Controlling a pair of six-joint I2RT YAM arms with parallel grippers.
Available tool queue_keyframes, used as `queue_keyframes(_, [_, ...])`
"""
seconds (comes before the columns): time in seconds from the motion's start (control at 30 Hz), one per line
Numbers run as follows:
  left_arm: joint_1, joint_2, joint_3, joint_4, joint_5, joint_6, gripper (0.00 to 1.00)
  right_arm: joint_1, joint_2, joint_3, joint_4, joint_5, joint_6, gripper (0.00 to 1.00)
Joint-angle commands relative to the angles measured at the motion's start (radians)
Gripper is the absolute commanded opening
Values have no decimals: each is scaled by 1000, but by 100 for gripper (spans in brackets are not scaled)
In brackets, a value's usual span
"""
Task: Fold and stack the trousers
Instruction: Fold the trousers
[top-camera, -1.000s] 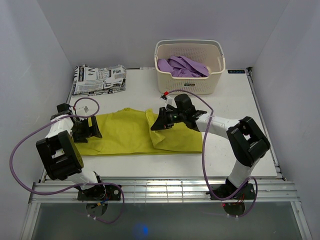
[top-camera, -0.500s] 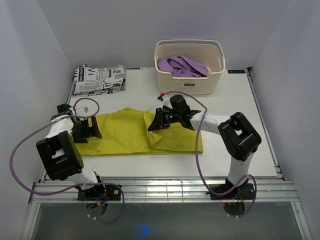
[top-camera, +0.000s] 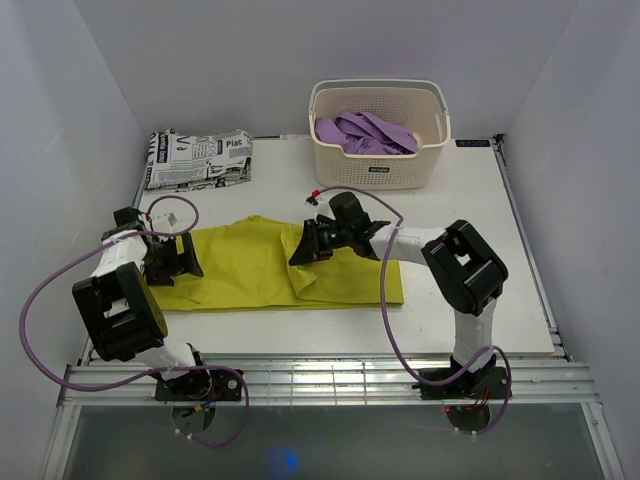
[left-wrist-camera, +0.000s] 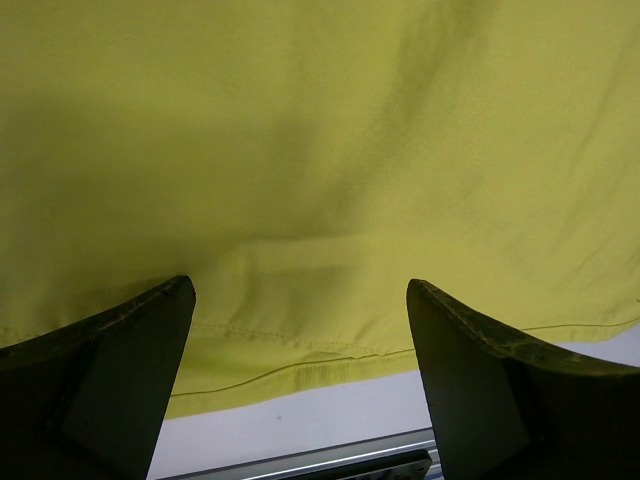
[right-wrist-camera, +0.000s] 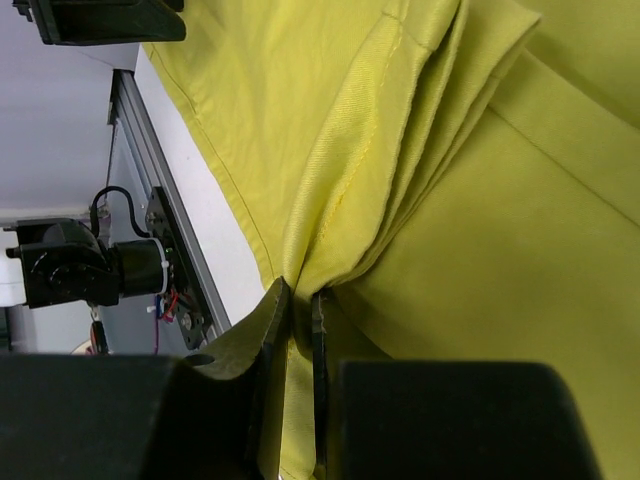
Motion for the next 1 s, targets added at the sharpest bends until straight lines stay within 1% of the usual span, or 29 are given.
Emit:
queue_keyframes(0.0, [6,-44,2,5,-3,5,98,11,16,52,60,-10,31,8])
queue_keyframes(0.17, [6,-41,2,5,5,1,98,14,32,60,66,-1,47,8])
queue_keyframes(0.27, [6,-43,3,4,5,2,98,16,55,72,77,-22,48,9])
queue_keyframes(0.3, [4,-43,5,2,9,2,98,16,59,74,82,-37,51,19])
queue_keyframes(0.37, [6,-55,11,-2,15,2,98,17,66,72,108,-41,64,34])
queue_keyframes(0.4, [6,-63,14,-5,23,4,98,19,70,84,114,-57,71,43])
queue_keyframes(0.43, [6,-72,28,-15,52,5,98,20,73,94,111,-61,71,50])
queue_keyframes(0.5, [6,-113,51,-25,99,9,98,20,76,123,103,-70,67,59])
queue_keyframes(0.53, [6,-130,66,-39,154,6,98,19,73,132,96,-71,59,61])
queue_keyframes(0.6, [6,-179,121,-56,216,-2,98,2,43,147,77,-90,42,64])
queue_keyframes(0.63, [6,-196,143,-82,257,2,98,-7,26,149,71,-99,13,64])
queue_keyframes(0.67, [6,-211,181,-96,353,12,98,-18,-21,150,65,-114,-10,64])
queue_keyframes(0.7, [4,-243,196,-110,412,39,98,-50,-49,153,18,-146,-36,63])
queue_keyframes(0.73, [4,-262,209,-130,466,47,98,-67,-75,149,-12,-163,-95,63])
queue_keyframes(0.77, [0,-279,219,-134,571,54,98,-87,-138,138,-39,-185,-129,61])
queue_keyframes(0.8, [-14,-294,217,-136,616,56,98,-107,-173,121,-70,-218,-160,58])
queue_keyframes(0.83, [-26,-319,212,-127,662,45,98,-157,-204,102,-135,-244,-189,56])
queue_keyframes(0.87, [-51,-322,203,-118,719,30,96,-184,-258,54,-173,-278,-249,55])
queue_keyframes(0.9, [-119,-320,177,-107,735,10,94,-243,-284,28,-217,-345,-283,55])
queue_keyframes(0.93, [-161,-314,160,-67,744,-37,91,-273,-304,-1,-312,-381,-319,55])
queue_keyframes(0.97, [-208,-310,137,-32,744,-71,86,-302,-338,-55,-366,-415,-416,55])
